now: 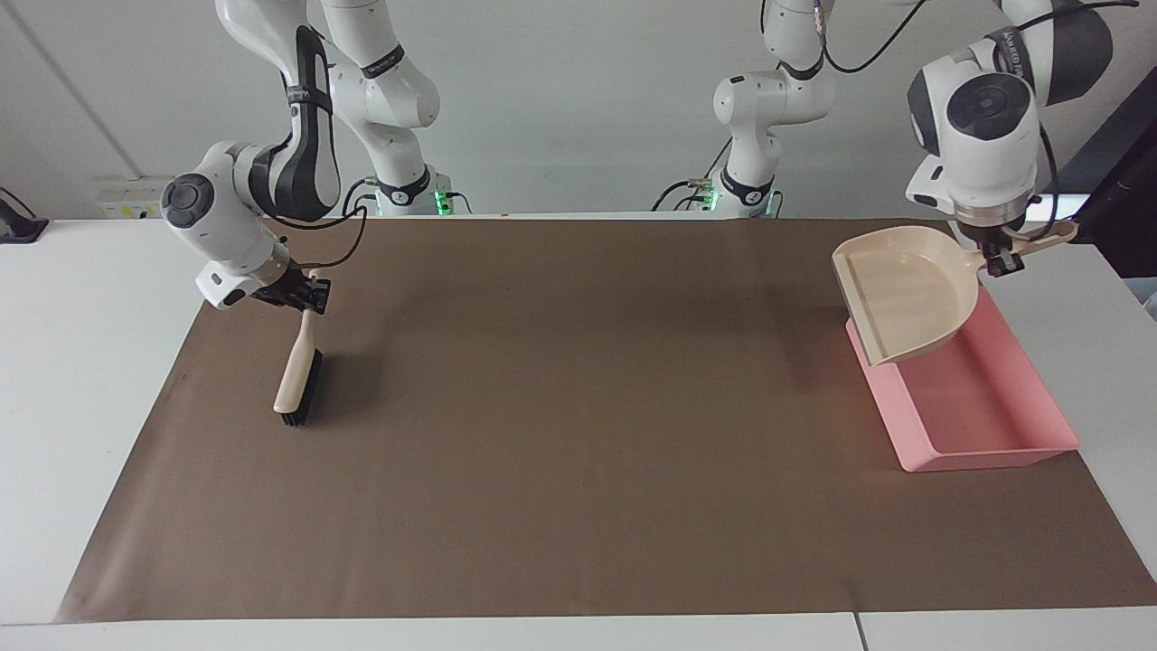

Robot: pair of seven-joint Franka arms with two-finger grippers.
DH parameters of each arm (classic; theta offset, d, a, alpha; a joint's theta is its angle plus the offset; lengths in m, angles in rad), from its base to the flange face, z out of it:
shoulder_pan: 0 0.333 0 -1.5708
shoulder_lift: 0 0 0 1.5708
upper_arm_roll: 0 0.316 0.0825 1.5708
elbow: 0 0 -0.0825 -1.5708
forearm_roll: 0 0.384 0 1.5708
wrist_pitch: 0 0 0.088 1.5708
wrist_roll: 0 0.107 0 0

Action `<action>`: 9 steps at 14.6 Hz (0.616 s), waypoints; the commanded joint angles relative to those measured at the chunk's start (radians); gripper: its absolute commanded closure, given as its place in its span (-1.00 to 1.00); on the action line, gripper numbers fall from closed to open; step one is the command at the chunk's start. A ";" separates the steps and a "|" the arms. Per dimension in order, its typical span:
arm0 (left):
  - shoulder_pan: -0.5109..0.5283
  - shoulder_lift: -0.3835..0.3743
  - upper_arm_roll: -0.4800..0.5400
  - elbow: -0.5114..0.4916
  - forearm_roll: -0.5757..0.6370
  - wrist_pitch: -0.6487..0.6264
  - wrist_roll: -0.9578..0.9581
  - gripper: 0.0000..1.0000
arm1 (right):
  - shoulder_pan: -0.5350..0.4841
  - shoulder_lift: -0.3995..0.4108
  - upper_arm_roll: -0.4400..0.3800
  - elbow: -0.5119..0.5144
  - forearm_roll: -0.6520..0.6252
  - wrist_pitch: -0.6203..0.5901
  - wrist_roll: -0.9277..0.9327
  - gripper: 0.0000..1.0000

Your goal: Clean e-waste and dump in bin

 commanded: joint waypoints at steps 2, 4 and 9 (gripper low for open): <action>-0.173 0.010 0.010 -0.106 -0.105 0.060 -0.142 1.00 | -0.026 -0.037 0.015 -0.042 0.012 0.031 -0.045 0.53; -0.210 0.045 0.010 -0.139 -0.208 0.123 -0.156 1.00 | -0.026 -0.037 0.015 -0.042 0.012 0.032 -0.048 0.44; -0.294 0.119 0.013 -0.171 -0.246 0.221 -0.190 1.00 | -0.023 -0.037 0.015 -0.040 0.011 0.019 -0.059 -1.00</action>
